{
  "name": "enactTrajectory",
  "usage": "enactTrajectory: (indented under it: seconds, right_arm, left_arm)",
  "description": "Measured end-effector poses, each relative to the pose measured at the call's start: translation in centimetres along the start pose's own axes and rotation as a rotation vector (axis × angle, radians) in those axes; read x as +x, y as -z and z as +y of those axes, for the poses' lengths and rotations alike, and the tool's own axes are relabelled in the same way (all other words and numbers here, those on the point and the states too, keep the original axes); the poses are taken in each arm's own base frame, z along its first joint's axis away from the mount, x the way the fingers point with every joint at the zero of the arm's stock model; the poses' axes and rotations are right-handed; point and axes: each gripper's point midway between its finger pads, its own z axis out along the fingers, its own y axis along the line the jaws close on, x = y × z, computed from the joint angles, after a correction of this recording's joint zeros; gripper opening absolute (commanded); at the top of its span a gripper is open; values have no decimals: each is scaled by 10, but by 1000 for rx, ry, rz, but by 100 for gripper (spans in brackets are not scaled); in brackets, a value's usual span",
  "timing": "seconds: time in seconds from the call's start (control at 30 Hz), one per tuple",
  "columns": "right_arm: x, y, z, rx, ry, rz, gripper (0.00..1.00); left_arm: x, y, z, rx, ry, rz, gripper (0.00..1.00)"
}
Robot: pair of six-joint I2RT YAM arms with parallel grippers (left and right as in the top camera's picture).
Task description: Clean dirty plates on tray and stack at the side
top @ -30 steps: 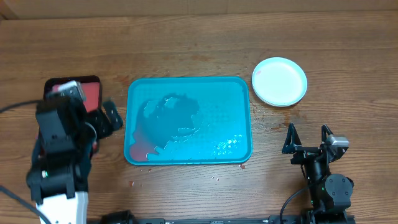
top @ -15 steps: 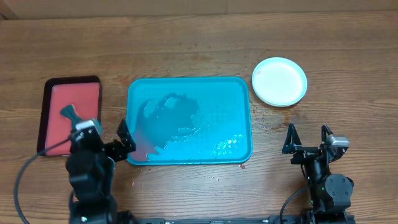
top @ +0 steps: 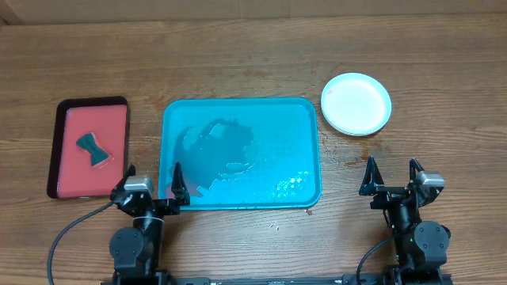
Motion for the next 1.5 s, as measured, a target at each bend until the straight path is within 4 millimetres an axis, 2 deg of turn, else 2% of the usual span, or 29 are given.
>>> enactTrajectory:
  seconds: [0.13,0.23,0.73,1.03,1.5]
  right_arm:
    - [0,0,0,0,0,0,100]
    - [0,0,0,0,0,0,100]
    - [0,0,0,0,0,0,100]
    - [0,0,0,0,0,0,100]
    - [0,0,0,0,0,1,100]
  left_arm:
    - [12,1,-2,8,-1,26,100]
    - [7,2,-3,10,-3,3,100]
    - [7,2,-3,10,-17,2,100]
    - [8,2,-8,30,-132,3,100]
    - [8,2,-8,30,-161,2,100]
